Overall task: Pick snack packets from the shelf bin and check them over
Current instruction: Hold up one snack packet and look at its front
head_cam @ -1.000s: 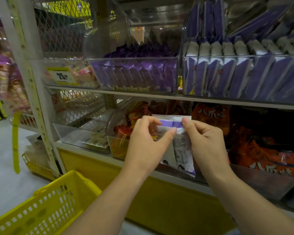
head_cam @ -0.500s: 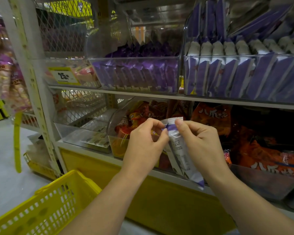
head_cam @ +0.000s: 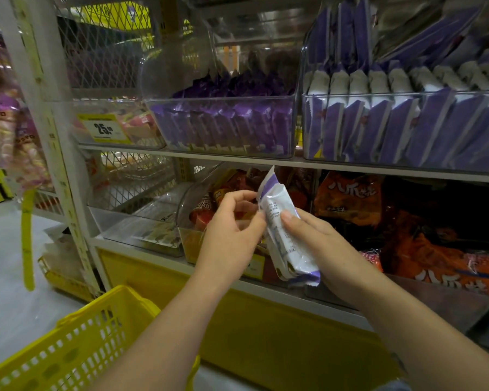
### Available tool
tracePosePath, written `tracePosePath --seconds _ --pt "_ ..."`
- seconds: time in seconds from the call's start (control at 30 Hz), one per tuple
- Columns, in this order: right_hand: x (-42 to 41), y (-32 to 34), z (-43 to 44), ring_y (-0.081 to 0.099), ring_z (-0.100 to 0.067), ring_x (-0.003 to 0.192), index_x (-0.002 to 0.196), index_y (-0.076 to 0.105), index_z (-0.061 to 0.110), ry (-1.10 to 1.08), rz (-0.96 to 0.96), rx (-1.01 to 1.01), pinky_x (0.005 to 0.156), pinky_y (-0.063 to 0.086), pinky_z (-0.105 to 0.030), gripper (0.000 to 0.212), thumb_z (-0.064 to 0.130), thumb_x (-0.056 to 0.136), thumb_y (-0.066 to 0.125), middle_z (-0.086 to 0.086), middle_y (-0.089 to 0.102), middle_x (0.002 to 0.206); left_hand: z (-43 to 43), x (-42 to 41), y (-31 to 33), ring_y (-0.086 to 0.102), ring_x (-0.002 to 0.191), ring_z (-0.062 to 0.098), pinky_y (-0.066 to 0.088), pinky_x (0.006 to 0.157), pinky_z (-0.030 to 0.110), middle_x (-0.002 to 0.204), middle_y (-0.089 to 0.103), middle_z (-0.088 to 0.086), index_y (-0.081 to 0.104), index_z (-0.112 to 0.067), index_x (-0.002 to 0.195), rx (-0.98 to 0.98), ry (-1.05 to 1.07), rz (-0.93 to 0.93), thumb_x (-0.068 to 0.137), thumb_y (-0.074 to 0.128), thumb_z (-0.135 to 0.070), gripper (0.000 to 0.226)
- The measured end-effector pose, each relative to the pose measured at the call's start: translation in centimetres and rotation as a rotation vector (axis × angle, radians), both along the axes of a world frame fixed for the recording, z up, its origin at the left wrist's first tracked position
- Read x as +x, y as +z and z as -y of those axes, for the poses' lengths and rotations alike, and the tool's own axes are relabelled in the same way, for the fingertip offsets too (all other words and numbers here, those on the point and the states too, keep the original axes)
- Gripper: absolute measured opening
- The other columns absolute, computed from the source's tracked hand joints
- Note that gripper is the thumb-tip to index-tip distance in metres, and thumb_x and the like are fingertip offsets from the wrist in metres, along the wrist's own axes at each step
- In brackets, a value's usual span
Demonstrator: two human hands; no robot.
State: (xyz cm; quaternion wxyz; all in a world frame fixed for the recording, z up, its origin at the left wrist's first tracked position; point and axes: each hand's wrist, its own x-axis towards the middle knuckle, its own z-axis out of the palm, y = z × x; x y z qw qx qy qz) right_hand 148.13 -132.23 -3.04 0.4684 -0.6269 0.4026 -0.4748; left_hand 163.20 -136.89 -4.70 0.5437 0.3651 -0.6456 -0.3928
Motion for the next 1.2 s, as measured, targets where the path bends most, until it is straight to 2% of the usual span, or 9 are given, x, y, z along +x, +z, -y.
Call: tracePosePath --seconds 0.13,0.27,0.37,0.57,0.67,0.73,0.83,1.0,1.2 --pt "-0.2 0.1 0.3 0.068 -0.026 0.103 0.112 0.064 0.026 -0.021 0.14 0.065 0.09 0.054 -0.04 0.03 0.038 0.089 0.049 -0.007 0.073 0.109 0.0 -0.3 -0.3 0.064 0.11 0.008 0.058 0.074 0.028 0.101 0.058 -0.032 0.047 -0.069 0.101 0.024 -0.145 0.002 0.071 0.067 -0.024 0.058" --pt "-0.2 0.1 0.3 0.073 -0.02 0.088 0.113 0.064 0.021 0.032 0.249 0.146 0.065 0.058 -0.026 0.035 0.037 0.085 0.051 -0.006 0.075 0.1 0.3 0.2 -0.3 0.055 0.121 0.003 0.058 0.084 0.032 0.124 0.05 -0.025 0.038 -0.064 0.121 0.048 -0.253 0.048 0.071 0.069 -0.018 0.075" --pt "-0.3 0.0 0.5 0.072 -0.022 0.093 0.114 0.062 0.019 0.048 0.298 0.186 0.069 0.059 -0.028 0.036 0.037 0.084 0.052 -0.007 0.075 0.103 0.1 0.5 -0.2 0.046 0.131 0.008 0.054 0.095 0.037 0.142 0.037 -0.014 0.03 -0.049 0.143 0.071 -0.297 0.106 0.078 0.072 -0.012 0.085" --pt "0.0 0.0 0.7 0.07 -0.027 0.098 0.114 0.057 0.017 -0.141 0.273 0.163 0.087 0.056 -0.045 0.059 0.052 0.067 0.063 -0.012 0.069 0.112 -0.7 0.7 0.7 0.059 0.115 0.002 0.057 0.09 0.034 0.131 0.051 -0.015 0.05 -0.044 0.122 0.112 -0.239 0.037 0.078 0.073 -0.041 0.05" --pt "0.8 0.3 0.4 0.07 -0.017 0.089 0.107 0.057 0.02 -0.267 0.13 0.022 0.073 0.058 -0.033 0.057 0.06 0.066 0.06 -0.006 0.067 0.106 -1.3 0.3 1.3 0.066 0.106 0.007 0.059 0.083 0.036 0.125 0.061 -0.007 0.052 -0.037 0.125 0.266 -0.324 -0.043 0.071 0.066 -0.056 0.06" --pt "1.2 0.3 0.1 0.068 0.001 0.085 0.106 0.062 0.026 -0.277 0.055 -0.082 0.068 0.053 -0.015 0.039 0.055 0.082 0.05 0.008 0.069 0.101 -1.7 0.1 1.8 0.068 0.107 0.017 0.057 0.086 0.045 0.124 0.066 -0.001 0.049 -0.032 0.133 0.374 -0.4 -0.099 0.076 0.067 -0.053 0.063" --pt "1.0 0.7 -0.6 0.052 0.021 0.104 0.11 0.066 0.035 -0.277 -0.075 -0.204 0.083 0.04 -0.002 0.026 0.036 0.099 0.042 0.017 0.058 0.121 -2.5 -0.4 2.7 0.068 0.107 0.029 0.054 0.091 0.052 0.125 0.066 0.009 0.046 -0.024 0.138 0.373 -0.341 -0.195 0.096 0.057 -0.024 0.043" --pt "-0.9 2.8 -3.0 0.066 -0.007 0.104 0.125 0.056 0.038 -0.235 -0.02 -0.274 0.08 0.053 -0.019 0.039 0.02 0.091 0.062 0.008 0.066 0.12 -4.0 -1.3 4.8 0.072 0.095 0.024 0.06 0.074 0.037 0.112 0.073 0.004 0.054 -0.02 0.129 0.222 -0.206 -0.318 0.1 0.049 -0.013 0.029" --pt "-3.8 7.9 -6.7 0.059 -0.001 0.114 0.132 0.048 0.048 -0.241 -0.068 -0.393 0.09 0.053 -0.029 0.063 0.03 0.079 0.076 0.018 0.064 0.12 -6.6 -4.9 10.2 0.073 0.091 0.022 0.059 0.073 0.038 0.11 0.072 0.005 0.054 -0.021 0.126 0.138 -0.151 -0.356 0.102 0.046 -0.021 0.025"
